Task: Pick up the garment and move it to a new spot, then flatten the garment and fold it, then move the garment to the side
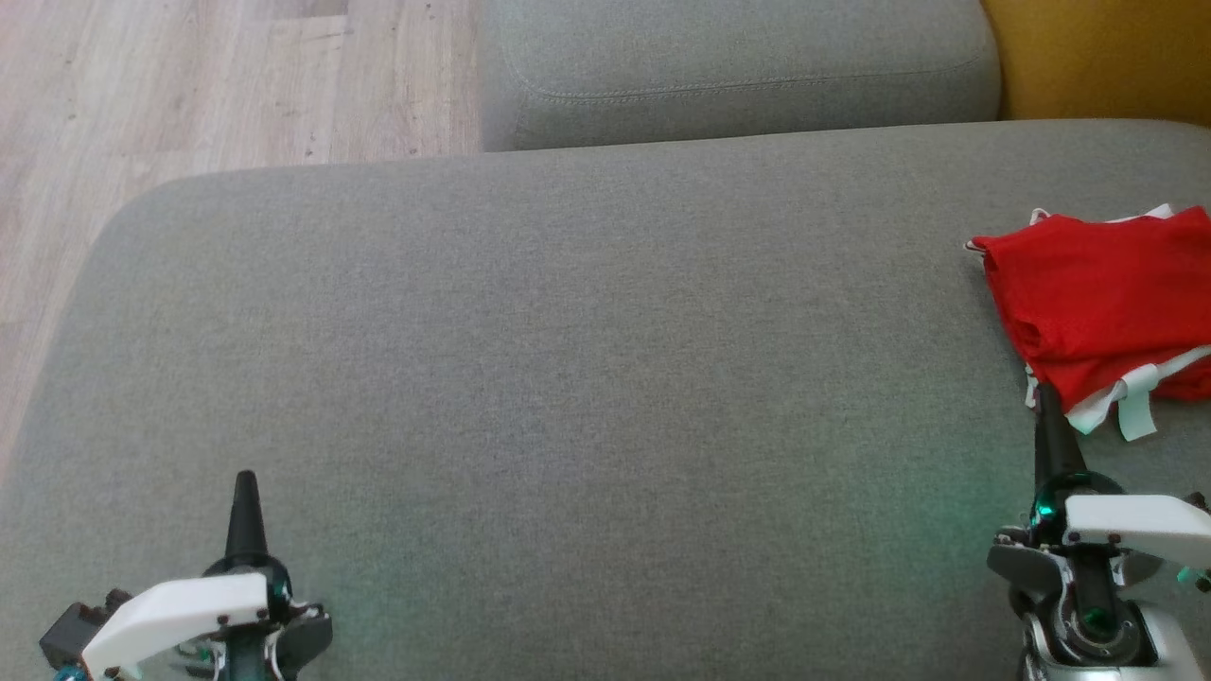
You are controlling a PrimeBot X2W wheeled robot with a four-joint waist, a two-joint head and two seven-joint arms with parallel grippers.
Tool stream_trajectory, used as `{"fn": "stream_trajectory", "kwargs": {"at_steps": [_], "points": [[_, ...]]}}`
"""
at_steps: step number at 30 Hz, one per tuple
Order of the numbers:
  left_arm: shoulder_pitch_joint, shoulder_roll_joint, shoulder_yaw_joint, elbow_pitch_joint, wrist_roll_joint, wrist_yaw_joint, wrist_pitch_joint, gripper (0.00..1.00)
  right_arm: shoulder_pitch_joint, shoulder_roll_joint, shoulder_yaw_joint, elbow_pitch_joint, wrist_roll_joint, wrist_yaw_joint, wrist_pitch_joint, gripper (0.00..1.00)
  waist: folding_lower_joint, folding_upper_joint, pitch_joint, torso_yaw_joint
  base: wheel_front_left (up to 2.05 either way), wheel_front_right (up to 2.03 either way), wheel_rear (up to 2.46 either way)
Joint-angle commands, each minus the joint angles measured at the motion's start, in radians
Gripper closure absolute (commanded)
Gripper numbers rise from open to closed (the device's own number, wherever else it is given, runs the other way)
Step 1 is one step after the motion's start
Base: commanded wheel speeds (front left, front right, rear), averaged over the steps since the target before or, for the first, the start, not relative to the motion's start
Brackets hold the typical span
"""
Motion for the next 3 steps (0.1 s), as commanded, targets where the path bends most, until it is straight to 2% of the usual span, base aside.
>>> {"fn": "stream_trajectory", "kwargs": {"at_steps": [1, 3], "points": [[-0.06, 0.003, 0.042, -0.036, -0.026, -0.009, 0.008, 1.0, -0.022, -0.014, 0.01, -0.042, 0.032, -0.001, 0.008, 1.0, 0.0, 0.0, 0.0, 0.001, 0.0, 0.0, 0.0], [-0.061, 0.003, 0.044, -0.036, -0.036, -0.01, 0.011, 1.0, -0.022, -0.013, 0.008, -0.043, 0.043, -0.001, 0.011, 1.0, 0.0, 0.0, -0.001, 0.001, 0.0, 0.0, 0.0]]}}
